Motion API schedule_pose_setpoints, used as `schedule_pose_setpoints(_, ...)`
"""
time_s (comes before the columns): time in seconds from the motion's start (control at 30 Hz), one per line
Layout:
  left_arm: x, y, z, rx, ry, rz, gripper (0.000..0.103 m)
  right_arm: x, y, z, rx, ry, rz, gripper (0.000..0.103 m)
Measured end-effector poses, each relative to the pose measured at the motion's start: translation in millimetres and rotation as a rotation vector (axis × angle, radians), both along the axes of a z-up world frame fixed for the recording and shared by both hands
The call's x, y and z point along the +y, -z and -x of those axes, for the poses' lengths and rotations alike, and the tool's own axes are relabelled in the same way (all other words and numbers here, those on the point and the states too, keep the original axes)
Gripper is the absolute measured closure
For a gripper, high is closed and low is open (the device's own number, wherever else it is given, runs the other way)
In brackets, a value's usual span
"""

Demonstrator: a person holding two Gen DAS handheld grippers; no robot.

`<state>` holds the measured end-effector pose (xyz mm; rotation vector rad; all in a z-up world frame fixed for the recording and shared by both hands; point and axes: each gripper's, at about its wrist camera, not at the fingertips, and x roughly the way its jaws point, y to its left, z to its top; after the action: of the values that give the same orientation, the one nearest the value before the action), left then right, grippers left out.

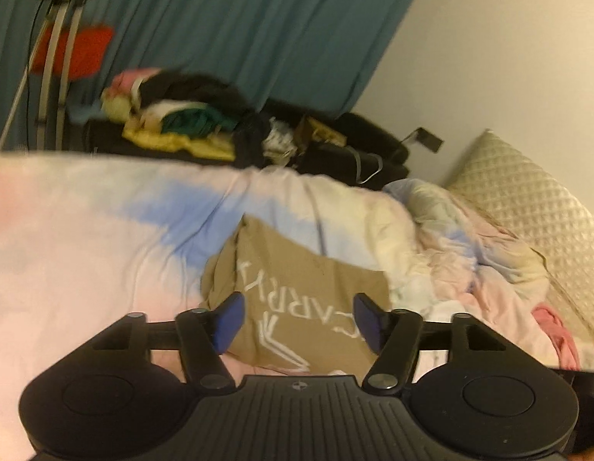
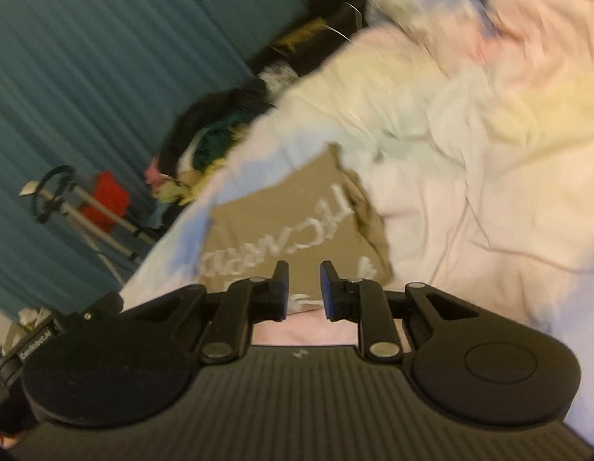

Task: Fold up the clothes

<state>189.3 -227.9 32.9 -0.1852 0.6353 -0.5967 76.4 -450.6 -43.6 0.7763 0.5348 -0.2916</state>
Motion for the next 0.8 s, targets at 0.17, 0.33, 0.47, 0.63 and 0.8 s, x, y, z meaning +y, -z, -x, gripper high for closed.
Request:
schedule_pose_setpoints(0.17, 11.4, -47.8, 55.1, -0.117, 0.072, -0.036, 0.011, 32.8, -52.6, 25.6, -0.052, -0.071, 0.164, 0.066)
schedule_pose_setpoints(0.33, 27.8, -71.5, 116.9, -0.21, 0.132, -0.028, 0.0, 71.9, -89.5, 59.6, -0.133, -0.107, 0.304, 0.014)
schedule_pose_setpoints(0.47, 45.5, -69.1, 157.2, -0.263, 0.134, -0.006, 0.0, 98.9, -98.3, 82.8, -0.154, -0.13, 0.376, 0.013)
schedule_pose_setpoints(0.63, 72.2, -53.5, 185.1, -0.28, 0.08, 0.024, 0.0, 120.1, -82.8, 103.5, -0.164, -0.128, 0.389, 0.013)
schedule_pose_setpoints(0.8, 90.6, -43.1, 207.7, -0.322, 0.067, 0.012, 0.0, 139.2, -60.3, 120.4, -0.184, -0.115, 0.434, 0.013)
